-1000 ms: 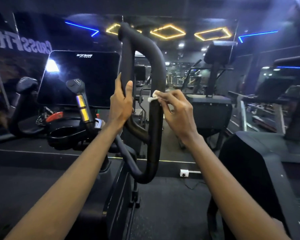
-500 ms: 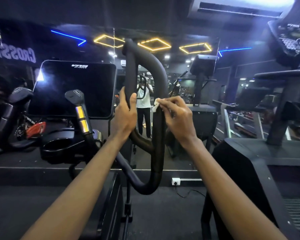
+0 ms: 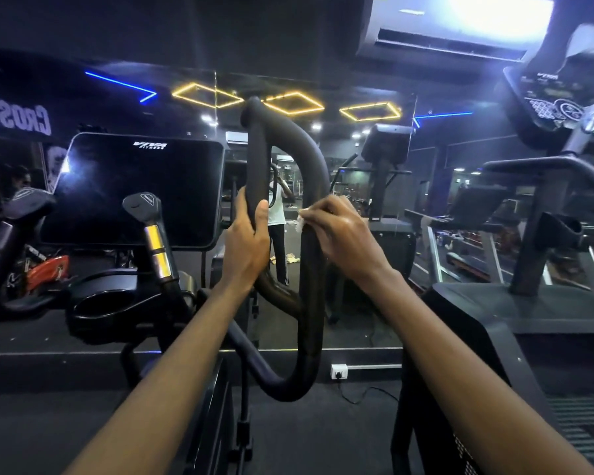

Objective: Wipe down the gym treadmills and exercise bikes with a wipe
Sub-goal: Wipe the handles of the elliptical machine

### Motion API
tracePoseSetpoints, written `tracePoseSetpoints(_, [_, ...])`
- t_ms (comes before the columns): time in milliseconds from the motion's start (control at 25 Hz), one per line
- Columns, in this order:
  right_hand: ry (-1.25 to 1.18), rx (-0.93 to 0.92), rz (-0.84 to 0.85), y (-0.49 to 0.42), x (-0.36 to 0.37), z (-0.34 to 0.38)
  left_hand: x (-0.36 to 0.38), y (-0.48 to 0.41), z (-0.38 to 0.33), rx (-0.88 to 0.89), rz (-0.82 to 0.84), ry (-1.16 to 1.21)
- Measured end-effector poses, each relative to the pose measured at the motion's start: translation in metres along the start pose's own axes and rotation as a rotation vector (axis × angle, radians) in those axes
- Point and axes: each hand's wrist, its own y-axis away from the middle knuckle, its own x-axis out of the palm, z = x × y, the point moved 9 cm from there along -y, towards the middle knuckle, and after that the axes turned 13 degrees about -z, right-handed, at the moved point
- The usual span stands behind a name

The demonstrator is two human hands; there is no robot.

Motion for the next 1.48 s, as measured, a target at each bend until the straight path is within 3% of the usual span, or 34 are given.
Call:
tracePoseSetpoints(120, [0.024,-0.004,0.0,-0.024,0.006,-0.001,0.0,0.0,0.002,-0.011,0.01,-0.015])
tracePoseSetpoints(320, [-0.175,0.421,-0.324,0.019,-0.02,-0.019,0.0,0.003,-0.004,-0.023,0.019,-0.017])
tracePoseSetpoints(480, [-0.255,0.583,-0.387,0.011,-0.017,-0.043,0.0,0.003,-0.003,-0.023,0.008,0.003])
tracePoseSetpoints(640, [-0.283,0.633,-0.41,-0.023,-0.01,-0.067,0.002,0.002,0.008,-0.052,0.023,-0.02])
tracePoseSetpoints(840, [-0.322,0.565,-0.421,0.008,-0.01,-0.06,0.0,0.001,0.007,-0.068,0.006,-0.023])
tracePoseSetpoints(960, [-0.336,0.522,-0.433,-0.02,-0.005,-0.07,0.0,0.002,0.007,-0.071,-0.016,-0.048])
tracePoseSetpoints(1320, [-0.198,0.067,-0.32,-0.034,-0.002,-0.04,0.0,0.0,0.009,-0.068,-0.032,-0.092])
tracePoseSetpoints(1480, [-0.079,-0.002,-0.238,-0.068,0.006,-0.033,0.0,0.001,0.004,-0.035,-0.016,-0.06])
